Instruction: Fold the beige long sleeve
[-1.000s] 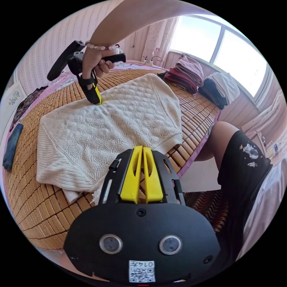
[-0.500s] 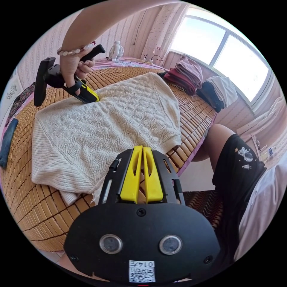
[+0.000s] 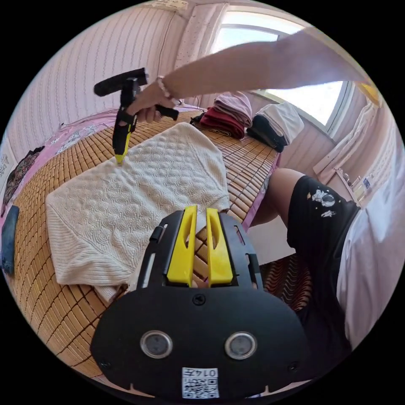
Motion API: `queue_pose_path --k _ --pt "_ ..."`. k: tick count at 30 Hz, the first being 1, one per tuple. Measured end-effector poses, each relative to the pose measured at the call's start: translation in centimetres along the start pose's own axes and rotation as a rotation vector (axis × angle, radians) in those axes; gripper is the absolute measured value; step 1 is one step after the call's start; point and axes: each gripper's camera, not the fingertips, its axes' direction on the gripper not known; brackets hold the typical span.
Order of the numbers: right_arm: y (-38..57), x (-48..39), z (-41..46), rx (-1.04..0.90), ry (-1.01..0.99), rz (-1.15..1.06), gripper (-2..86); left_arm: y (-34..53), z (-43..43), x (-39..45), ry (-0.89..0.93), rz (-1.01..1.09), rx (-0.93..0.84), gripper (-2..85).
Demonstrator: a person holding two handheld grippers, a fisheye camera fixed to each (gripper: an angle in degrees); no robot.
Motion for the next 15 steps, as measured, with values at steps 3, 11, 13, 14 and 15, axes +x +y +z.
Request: queue_pose_path --k 3,11,13,14,15 --pt "13.2 -1.3 -2.5 0.37 -0.029 0.051 6.2 -0.4 -0.3 0.9 0.045 -0.015 0.051 9.8" --pt "38.5 -3.8 4.9 0.478 0.07 0.496 9.1 -4.0 2.1 4.4 0.01 0.019 0.034 13.2" --pt "41.1 -3.3 5.8 0.534 0.055 0.565 8.5 -5.2 3.0 5.2 -0.005 0.048 0.019 13.5" --pt "42.4 -2.9 6.4 0.561 0.016 0.594 6.4 -6.0 3.7 5.6 -0.007 0.056 0.003 13.6" --pt "43.1 -2.7 6.6 0.582 0.003 0.607 5.3 -6.7 4.6 5.9 -0.001 0.063 -0.019 13.6"
